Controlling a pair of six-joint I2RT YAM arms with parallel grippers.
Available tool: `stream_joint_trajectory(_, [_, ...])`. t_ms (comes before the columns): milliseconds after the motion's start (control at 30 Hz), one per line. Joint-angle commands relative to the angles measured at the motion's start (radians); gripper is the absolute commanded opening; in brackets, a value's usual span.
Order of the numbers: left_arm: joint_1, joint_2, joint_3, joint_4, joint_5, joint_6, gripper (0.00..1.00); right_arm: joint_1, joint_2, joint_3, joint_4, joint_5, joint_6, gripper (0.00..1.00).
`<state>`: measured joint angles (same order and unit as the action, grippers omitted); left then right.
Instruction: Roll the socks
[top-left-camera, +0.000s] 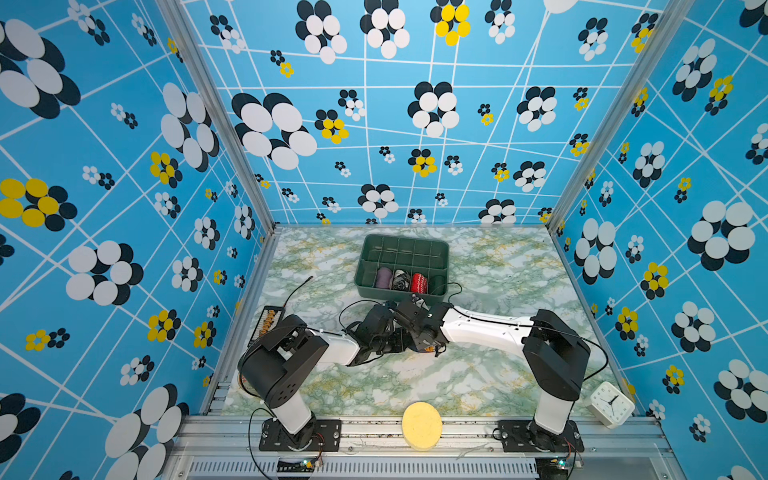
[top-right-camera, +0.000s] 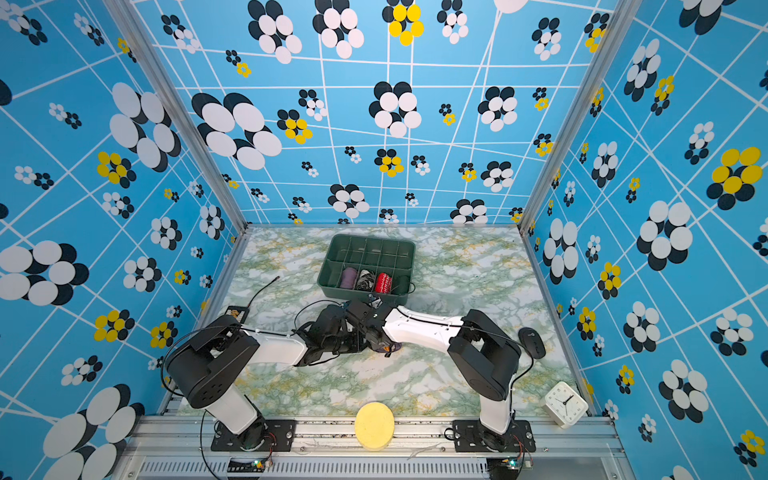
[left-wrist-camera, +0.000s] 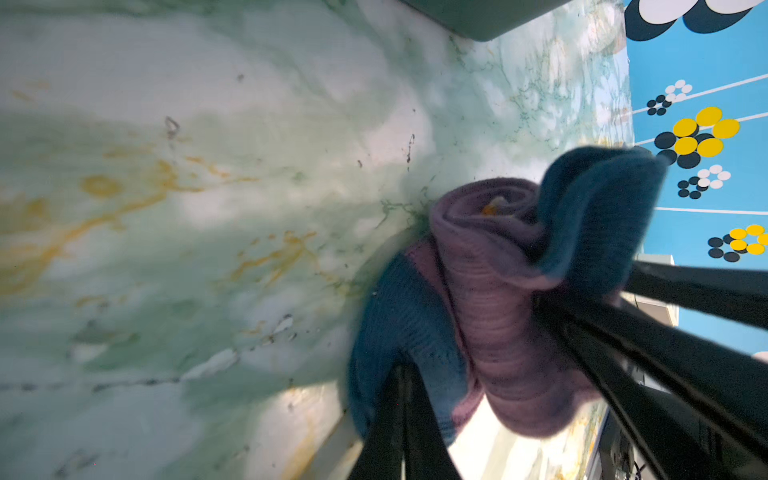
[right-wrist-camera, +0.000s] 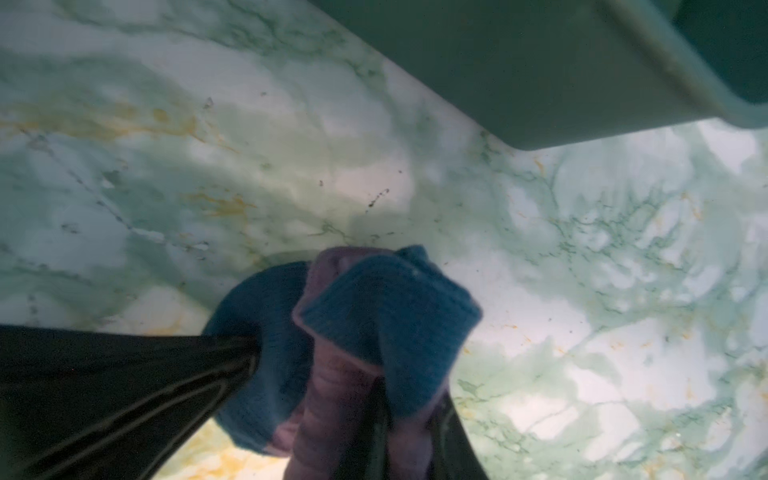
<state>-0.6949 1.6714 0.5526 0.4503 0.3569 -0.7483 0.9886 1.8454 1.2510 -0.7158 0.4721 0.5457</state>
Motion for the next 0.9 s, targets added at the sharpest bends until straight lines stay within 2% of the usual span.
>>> stream_joint_trajectory(0, [0.016, 0.019, -0.034, -0.096, -0.035, 0.009, 0.07, -0.002, 0.018, -0.005, -0.099, 0.067, -0.002, 0.17])
stream_joint_trajectory(467, [0.025, 0.013, -0.043, -0.102, -0.032, 0.013, 0.07, -0.005, 0.038, 0.008, -0.113, 0.088, -0.003, 0.17])
stream_joint_trajectory(633, [0.029, -0.008, -0.049, -0.116, -0.032, 0.021, 0.02, -0.013, 0.049, 0.003, -0.116, 0.086, -0.001, 0.17])
stream_joint_trajectory(867, [0.034, -0.039, -0.04, -0.168, -0.039, 0.043, 0.01, -0.035, -0.007, -0.049, -0.03, 0.009, -0.019, 0.18])
